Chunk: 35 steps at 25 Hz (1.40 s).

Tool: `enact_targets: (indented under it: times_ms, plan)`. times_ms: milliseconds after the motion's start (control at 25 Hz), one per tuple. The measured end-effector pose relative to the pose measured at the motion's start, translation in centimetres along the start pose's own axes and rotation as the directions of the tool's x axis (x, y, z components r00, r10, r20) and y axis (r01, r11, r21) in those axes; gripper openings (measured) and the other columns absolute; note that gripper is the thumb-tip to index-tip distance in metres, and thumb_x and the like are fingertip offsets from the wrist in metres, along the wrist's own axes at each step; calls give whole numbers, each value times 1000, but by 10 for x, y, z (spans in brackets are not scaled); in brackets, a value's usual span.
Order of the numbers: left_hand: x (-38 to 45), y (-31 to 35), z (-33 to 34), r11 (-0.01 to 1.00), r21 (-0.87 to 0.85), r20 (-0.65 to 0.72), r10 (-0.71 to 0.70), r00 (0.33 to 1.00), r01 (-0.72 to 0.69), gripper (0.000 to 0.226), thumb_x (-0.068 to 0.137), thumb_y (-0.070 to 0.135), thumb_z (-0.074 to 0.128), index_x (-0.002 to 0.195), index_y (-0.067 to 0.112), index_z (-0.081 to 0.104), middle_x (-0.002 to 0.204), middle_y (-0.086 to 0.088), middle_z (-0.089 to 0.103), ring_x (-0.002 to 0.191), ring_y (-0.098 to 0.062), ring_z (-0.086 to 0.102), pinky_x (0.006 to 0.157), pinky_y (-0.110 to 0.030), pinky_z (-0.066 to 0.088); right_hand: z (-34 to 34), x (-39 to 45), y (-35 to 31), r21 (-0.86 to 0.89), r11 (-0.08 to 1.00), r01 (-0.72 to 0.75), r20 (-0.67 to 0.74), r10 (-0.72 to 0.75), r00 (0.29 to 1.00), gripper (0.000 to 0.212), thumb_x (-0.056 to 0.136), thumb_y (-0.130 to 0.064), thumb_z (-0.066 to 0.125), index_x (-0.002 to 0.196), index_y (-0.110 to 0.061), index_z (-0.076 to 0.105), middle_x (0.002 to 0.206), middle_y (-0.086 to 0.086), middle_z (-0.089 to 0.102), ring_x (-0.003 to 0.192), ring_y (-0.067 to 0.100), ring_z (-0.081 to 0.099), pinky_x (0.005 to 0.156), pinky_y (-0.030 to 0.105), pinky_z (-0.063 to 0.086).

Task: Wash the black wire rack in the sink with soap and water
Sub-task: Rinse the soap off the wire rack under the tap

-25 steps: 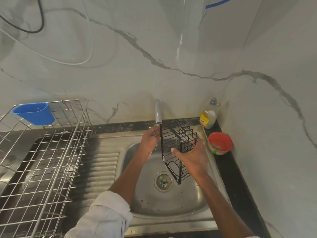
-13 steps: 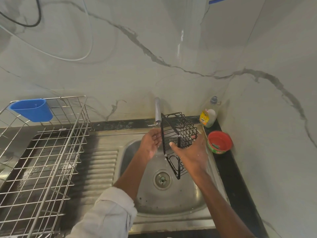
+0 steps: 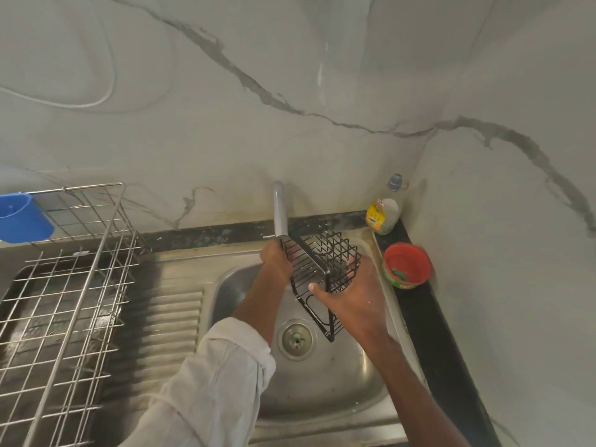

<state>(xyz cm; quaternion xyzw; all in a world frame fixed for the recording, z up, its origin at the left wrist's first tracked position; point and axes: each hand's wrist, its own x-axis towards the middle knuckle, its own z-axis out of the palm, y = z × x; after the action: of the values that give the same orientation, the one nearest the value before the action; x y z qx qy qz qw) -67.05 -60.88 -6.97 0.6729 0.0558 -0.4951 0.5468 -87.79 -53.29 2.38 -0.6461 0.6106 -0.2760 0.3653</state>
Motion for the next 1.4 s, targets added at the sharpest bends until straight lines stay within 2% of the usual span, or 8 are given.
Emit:
enact_targets:
  times_ms: [120,240,360,480,680,880,1160,1400]
  plan:
    - [-28,6,-4,996,74,167,45,985,-58,45,114,32,38,97,9,72,79,-7,79,72,-21,76,65,-31,61,12,14,1,-9,1000,-20,1,20,1000,91,53,-68,85,127,-32,47,117,-10,59,107,10,62,94,47,56]
    - [-37,0,-13,989,79,276,97,956,-123,61,114,46,29,115,5,75,106,-12,82,100,-29,79,91,-40,60,17,16,-2,-51,999,-16,3,16,1000,90,53,-69,84,126,-32,48,117,-9,59,106,14,62,93,47,56]
    - [-52,-2,-20,971,101,411,157,898,-216,65,116,51,22,132,11,71,123,-13,79,112,-26,76,97,-39,58,7,15,3,-73,997,15,20,-14,1000,94,60,-58,89,138,-31,43,128,-6,56,115,15,58,99,41,52]
    - [-63,-6,-34,961,117,484,166,859,-251,48,117,40,28,137,14,64,134,-9,74,128,-26,68,99,-38,56,-3,13,13,-54,998,-24,50,27,998,97,65,-50,91,146,-32,40,136,-8,55,122,12,55,99,34,47]
    - [-73,-10,-69,901,194,538,233,810,-389,47,101,48,54,133,15,65,132,-5,74,128,-27,68,109,-47,54,-1,18,22,92,991,-99,146,85,986,74,73,-20,86,135,-41,51,118,-18,69,110,5,67,99,44,55]
    - [-81,-6,-79,775,338,503,330,799,-534,33,106,2,56,131,19,68,124,-2,75,121,-17,69,114,-48,51,-3,19,10,113,990,-78,212,53,976,73,75,-14,87,136,-37,52,120,-16,69,111,8,67,100,43,55]
    - [-106,-1,-54,739,376,440,389,809,-559,37,102,-6,58,112,27,70,115,11,74,109,-1,68,105,-35,54,-13,-7,6,62,998,-25,20,24,1000,96,72,-36,92,152,-26,41,148,-1,54,134,23,54,104,39,45]
    - [-107,-2,-36,795,252,230,504,832,-551,28,107,-2,56,109,17,76,102,-7,78,89,-22,76,81,-37,68,-19,-10,10,-52,999,-1,-10,1,1000,96,68,-54,88,148,-28,40,139,0,60,125,24,60,105,45,50]
